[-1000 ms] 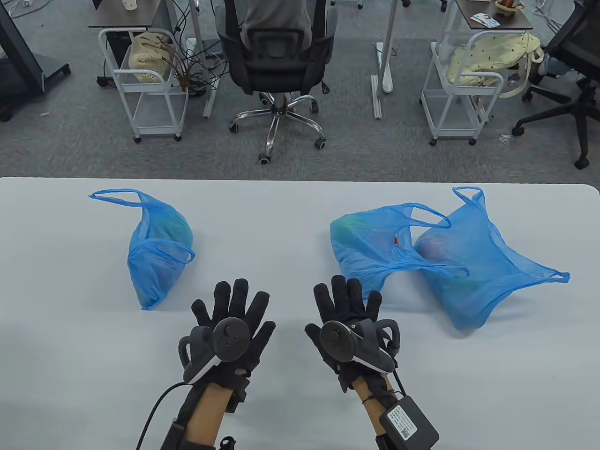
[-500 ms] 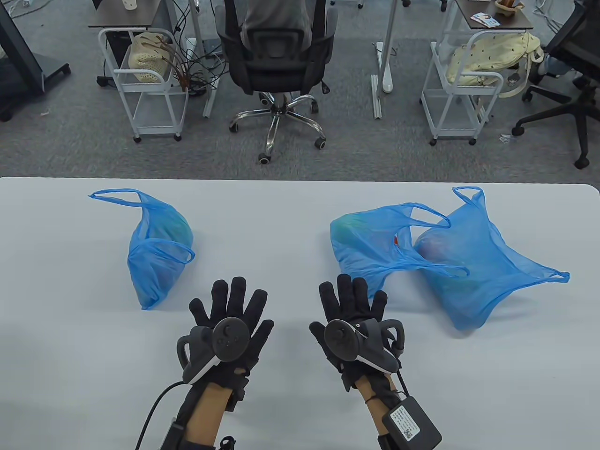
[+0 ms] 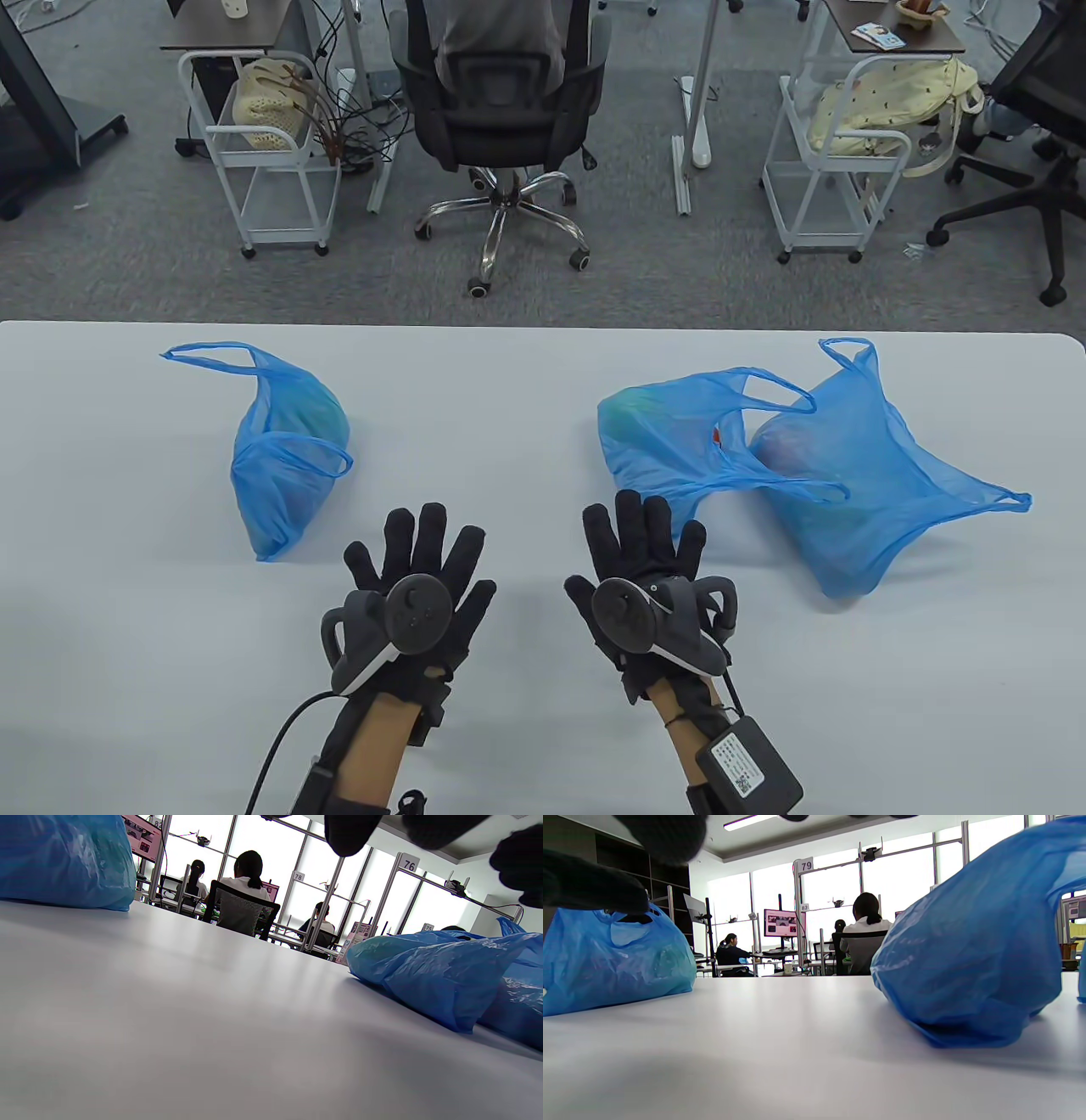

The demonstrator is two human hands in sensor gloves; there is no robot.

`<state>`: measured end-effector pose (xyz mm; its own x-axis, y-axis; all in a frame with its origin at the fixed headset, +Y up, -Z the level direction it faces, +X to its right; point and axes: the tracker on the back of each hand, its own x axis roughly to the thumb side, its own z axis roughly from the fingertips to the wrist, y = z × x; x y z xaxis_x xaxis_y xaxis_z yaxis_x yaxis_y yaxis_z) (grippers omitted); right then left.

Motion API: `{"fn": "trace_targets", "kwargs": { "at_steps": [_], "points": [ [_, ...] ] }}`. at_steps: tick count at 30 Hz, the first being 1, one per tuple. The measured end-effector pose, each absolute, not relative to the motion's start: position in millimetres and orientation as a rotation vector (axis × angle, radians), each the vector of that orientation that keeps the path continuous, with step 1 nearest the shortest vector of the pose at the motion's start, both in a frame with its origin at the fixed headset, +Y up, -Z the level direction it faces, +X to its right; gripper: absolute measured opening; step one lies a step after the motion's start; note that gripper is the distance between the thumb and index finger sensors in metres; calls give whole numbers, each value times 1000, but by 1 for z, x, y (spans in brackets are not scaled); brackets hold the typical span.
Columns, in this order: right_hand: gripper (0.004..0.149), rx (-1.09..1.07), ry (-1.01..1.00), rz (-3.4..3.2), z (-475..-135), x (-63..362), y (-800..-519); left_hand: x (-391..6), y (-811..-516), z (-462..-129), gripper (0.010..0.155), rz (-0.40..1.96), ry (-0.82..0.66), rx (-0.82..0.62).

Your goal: Tie knot on plastic bag top

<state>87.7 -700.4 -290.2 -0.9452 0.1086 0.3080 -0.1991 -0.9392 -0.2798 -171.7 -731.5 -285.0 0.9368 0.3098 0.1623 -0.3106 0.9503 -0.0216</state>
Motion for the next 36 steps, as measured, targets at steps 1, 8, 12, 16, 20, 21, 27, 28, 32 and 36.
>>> {"fn": "trace_targets", "kwargs": {
  "at_steps": [1,8,12,16,20,21,27,28,32,36],
  "points": [
    [78,416,-535,2887,-290,92,-697,-172,-731,-285,62,317,-166,4],
    [82,185,-932,2604,-285,145,-672,-172,-731,-284,61,323,-163,2],
    [86,59,-1093,2363,-279,186,-657,-172,-732,-285,61,327,-163,-1],
    [87,-108,-1221,2127,-272,239,-645,-172,-733,-285,61,329,-163,-5],
    [86,-367,-1195,1942,-269,302,-664,-172,-734,-286,61,359,-165,-23],
    [86,-431,-1166,1896,-268,314,-671,-172,-734,-286,61,360,-164,-23],
    [86,-711,-899,1430,-267,363,-724,-172,-735,-285,61,375,-165,-27],
    [86,-729,-852,1341,-268,366,-731,-172,-735,-285,61,382,-165,-30],
    [85,-845,-800,1357,-269,381,-750,-172,-736,-286,61,403,-165,-34],
    [87,-847,-650,1344,-279,392,-762,-173,-736,-286,61,415,-162,-37]
  ]
}}
